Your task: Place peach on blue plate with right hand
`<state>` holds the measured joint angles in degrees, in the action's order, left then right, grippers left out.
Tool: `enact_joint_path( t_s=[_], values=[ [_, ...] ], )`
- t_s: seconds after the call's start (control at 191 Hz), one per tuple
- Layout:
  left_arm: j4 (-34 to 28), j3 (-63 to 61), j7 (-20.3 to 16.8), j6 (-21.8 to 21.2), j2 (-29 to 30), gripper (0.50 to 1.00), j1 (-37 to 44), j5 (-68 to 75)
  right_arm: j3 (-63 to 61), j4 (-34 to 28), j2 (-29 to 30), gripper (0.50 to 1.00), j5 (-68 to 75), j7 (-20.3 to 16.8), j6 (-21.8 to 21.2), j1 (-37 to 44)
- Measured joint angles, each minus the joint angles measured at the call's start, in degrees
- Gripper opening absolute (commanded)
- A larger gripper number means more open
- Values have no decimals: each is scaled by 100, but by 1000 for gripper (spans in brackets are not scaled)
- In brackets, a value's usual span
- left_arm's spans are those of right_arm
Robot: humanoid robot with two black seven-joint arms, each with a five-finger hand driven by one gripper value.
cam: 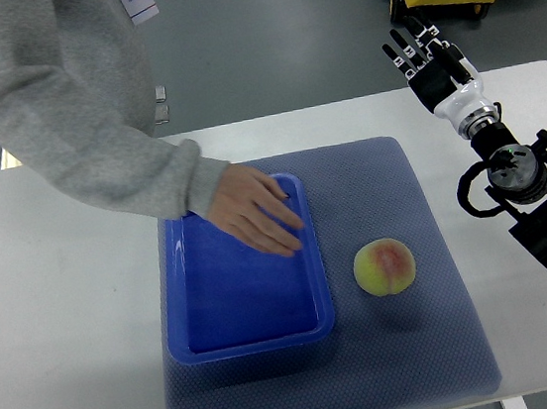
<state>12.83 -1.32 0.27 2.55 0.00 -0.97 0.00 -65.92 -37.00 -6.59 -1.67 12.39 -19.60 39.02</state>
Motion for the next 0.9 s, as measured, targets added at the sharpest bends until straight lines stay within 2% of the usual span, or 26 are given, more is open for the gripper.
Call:
enact_joint_path(
  t_s=[0.415, 0.719, 0.903],
  values=[
    [-1, 2, 0, -52, 0, 1000, 0, -10, 81, -66, -99, 928, -110, -9, -47, 132],
    [-3, -8, 0, -54, 0, 1000, -1, -10, 1481, -114, -990, 928, -1517, -141, -598, 1153],
    [56, -19, 0, -2, 0, 1000, -34, 20, 2888, -669, -1712, 928, -2961, -374, -1100, 1938]
  ],
)
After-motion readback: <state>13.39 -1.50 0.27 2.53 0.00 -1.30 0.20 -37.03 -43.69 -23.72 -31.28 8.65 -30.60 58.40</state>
